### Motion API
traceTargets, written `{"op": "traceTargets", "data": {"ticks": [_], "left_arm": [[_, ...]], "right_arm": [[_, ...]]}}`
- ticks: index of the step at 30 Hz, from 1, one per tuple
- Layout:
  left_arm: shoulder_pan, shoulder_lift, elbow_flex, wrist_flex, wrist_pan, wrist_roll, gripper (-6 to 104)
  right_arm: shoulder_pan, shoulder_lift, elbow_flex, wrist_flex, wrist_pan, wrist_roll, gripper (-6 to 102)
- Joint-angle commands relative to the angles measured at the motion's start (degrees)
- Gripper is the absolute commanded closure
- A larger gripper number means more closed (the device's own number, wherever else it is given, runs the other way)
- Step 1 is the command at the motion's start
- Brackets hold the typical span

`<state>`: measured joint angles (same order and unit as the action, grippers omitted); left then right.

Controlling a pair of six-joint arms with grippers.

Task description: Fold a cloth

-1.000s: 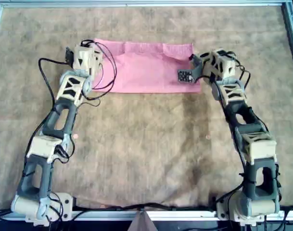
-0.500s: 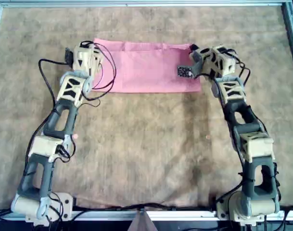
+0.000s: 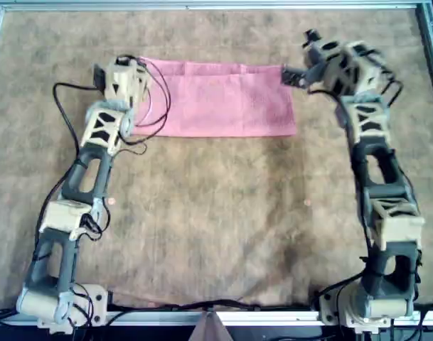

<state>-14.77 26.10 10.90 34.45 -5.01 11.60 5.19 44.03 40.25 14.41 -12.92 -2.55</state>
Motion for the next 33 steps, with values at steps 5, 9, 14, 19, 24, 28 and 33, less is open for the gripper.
{"op": "traceTargets", "data": {"ticks": [5, 9, 14, 19, 24, 28, 33], "left_arm": [[1.41, 12.04, -3.08, 2.46, -0.53, -0.62, 22], [0.53, 21.27, -3.08, 20.83, -0.53, -0.88, 21], [-1.58, 34.37, -4.13, 49.66, -0.35, -7.38, 21], [-0.09, 46.49, -2.02, 57.13, -0.44, -24.08, 21], [0.79, 57.66, 9.49, 57.13, -0.35, -28.12, 21], [1.23, 74.62, 30.94, 57.04, -0.35, -28.83, 21], [0.88, 104.24, 61.0, 56.07, -0.26, -28.65, 21]], "right_arm": [[-0.44, 8.79, -1.58, 13.18, -0.35, -0.18, 19], [-1.76, 16.35, -1.67, 28.13, -0.44, -0.18, 19], [-0.97, 30.32, -1.67, 54.23, -0.44, -0.18, 19], [-1.23, 39.73, -1.67, 71.81, -0.09, 0.26, 19], [-1.67, 47.02, -1.58, 78.49, 0.44, 0.26, 19], [-1.32, 57.22, 1.14, 78.22, 0.53, 0.53, 20], [-1.67, 74.44, 18.9, 78.13, 0.53, -0.26, 19]]}}
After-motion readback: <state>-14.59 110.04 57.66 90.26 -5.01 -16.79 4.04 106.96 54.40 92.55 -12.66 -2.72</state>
